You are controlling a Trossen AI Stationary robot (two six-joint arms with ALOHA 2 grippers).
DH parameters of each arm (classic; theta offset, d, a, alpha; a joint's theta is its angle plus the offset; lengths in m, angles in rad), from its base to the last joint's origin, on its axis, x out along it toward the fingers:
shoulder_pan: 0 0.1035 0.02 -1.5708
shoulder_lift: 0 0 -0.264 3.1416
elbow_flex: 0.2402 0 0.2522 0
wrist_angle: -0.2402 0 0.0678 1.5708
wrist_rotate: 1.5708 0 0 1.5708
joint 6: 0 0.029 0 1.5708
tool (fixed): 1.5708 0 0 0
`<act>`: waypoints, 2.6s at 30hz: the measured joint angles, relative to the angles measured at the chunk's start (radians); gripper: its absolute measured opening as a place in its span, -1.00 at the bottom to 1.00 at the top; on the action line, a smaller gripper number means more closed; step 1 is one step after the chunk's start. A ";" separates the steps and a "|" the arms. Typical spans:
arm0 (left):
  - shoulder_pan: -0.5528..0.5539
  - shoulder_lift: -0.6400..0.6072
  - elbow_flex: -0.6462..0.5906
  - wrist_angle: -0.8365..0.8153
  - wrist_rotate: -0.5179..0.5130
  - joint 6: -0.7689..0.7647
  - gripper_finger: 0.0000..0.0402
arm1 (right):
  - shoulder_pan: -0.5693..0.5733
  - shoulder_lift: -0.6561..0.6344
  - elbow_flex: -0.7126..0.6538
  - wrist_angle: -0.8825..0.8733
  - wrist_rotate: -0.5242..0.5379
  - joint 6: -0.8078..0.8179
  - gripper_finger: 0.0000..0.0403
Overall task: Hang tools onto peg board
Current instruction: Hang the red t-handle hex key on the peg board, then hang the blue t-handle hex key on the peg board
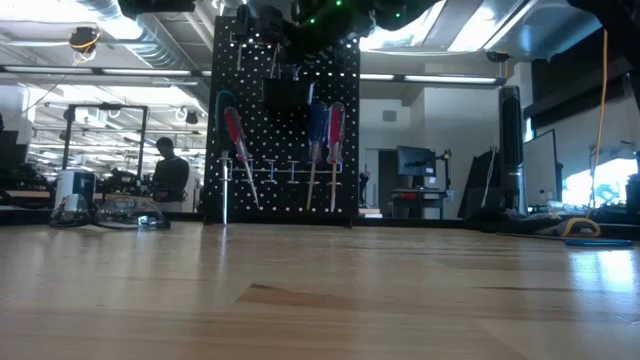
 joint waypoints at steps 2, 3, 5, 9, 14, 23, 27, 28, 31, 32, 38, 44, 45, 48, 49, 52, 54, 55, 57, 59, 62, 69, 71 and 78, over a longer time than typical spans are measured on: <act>0.000 0.000 0.000 0.004 0.000 0.000 -0.23 | 0.000 0.000 -0.001 0.021 0.007 -0.004 -1.00; 0.000 0.000 0.000 0.004 0.000 -0.001 -0.23 | -0.001 0.000 -0.001 0.029 0.007 -0.004 -1.00; 0.000 0.000 0.000 0.004 0.000 0.001 -0.23 | -0.005 0.000 -0.001 0.033 0.010 -0.005 -1.00; 0.000 0.000 0.000 0.004 0.000 0.000 -0.23 | -0.014 0.010 -0.001 0.047 0.015 -0.004 -1.00; 0.000 0.000 0.000 0.004 0.000 0.002 -0.23 | -0.014 0.032 0.001 0.053 0.017 -0.002 -1.00; 0.000 0.000 0.000 0.003 0.000 0.002 -0.23 | -0.013 0.043 0.001 0.015 0.019 0.004 -0.88; 0.000 0.000 0.000 -0.001 0.000 0.000 -0.23 | -0.013 0.049 -0.002 -0.017 0.019 0.007 -0.75; 0.000 0.000 0.000 -0.002 0.000 0.000 -0.23 | -0.013 0.049 -0.002 -0.019 0.019 0.007 -0.71; 0.000 0.000 0.000 -0.002 0.000 0.000 -0.23 | -0.012 0.047 -0.002 -0.035 0.019 0.006 -0.58; 0.000 0.000 0.000 -0.002 0.000 0.000 -0.23 | -0.010 0.046 -0.002 -0.042 0.019 0.003 -0.54; 0.000 0.000 0.000 -0.002 0.000 -0.001 -0.23 | 0.023 0.032 0.001 -0.037 0.081 -0.066 -0.37; 0.000 0.000 0.000 -0.002 0.000 -0.008 -0.23 | 0.065 0.014 0.001 -0.041 0.185 -0.150 -0.31; 0.000 0.000 0.000 -0.002 0.001 -0.012 -0.23 | 0.070 0.013 0.002 -0.039 0.194 -0.162 -0.31; 0.000 0.000 0.000 -0.002 0.001 -0.016 -0.23 | 0.076 0.007 0.002 -0.046 0.203 -0.169 -0.31; 0.000 0.000 0.000 -0.002 0.001 -0.016 -0.23 | 0.079 0.007 0.002 -0.047 0.202 -0.169 -0.31; 0.000 0.000 0.000 -0.002 0.001 -0.016 -0.23 | 0.079 0.007 0.002 -0.053 0.202 -0.169 -0.31; 0.000 0.000 0.000 -0.002 0.001 -0.016 -0.23 | 0.077 0.007 0.002 -0.057 0.201 -0.168 -0.31; 0.000 0.000 0.000 -0.002 0.001 -0.016 -0.23 | 0.077 0.007 0.002 -0.060 0.201 -0.164 -0.31; 0.000 0.000 0.000 -0.002 0.001 -0.016 -0.23 | 0.077 0.007 0.002 -0.067 0.201 -0.159 -0.31; 0.000 0.001 0.000 -0.001 0.001 -0.016 -0.23 | 0.077 0.006 0.002 -0.076 0.201 -0.149 -0.31; 0.000 0.006 0.000 -0.001 0.001 -0.016 -0.23 | 0.077 0.005 0.003 -0.098 0.201 -0.114 -0.31; 0.000 0.032 0.000 0.000 0.001 -0.015 -0.23 | 0.072 0.008 0.003 -0.156 0.200 -0.081 -0.31; 0.000 0.037 0.000 -0.001 0.001 -0.015 -0.23 | 0.073 0.008 0.003 -0.163 0.200 -0.082 -0.31; 0.000 0.037 0.000 0.000 0.001 -0.008 -0.23 | 0.083 -0.002 0.003 -0.196 0.203 -0.083 -0.31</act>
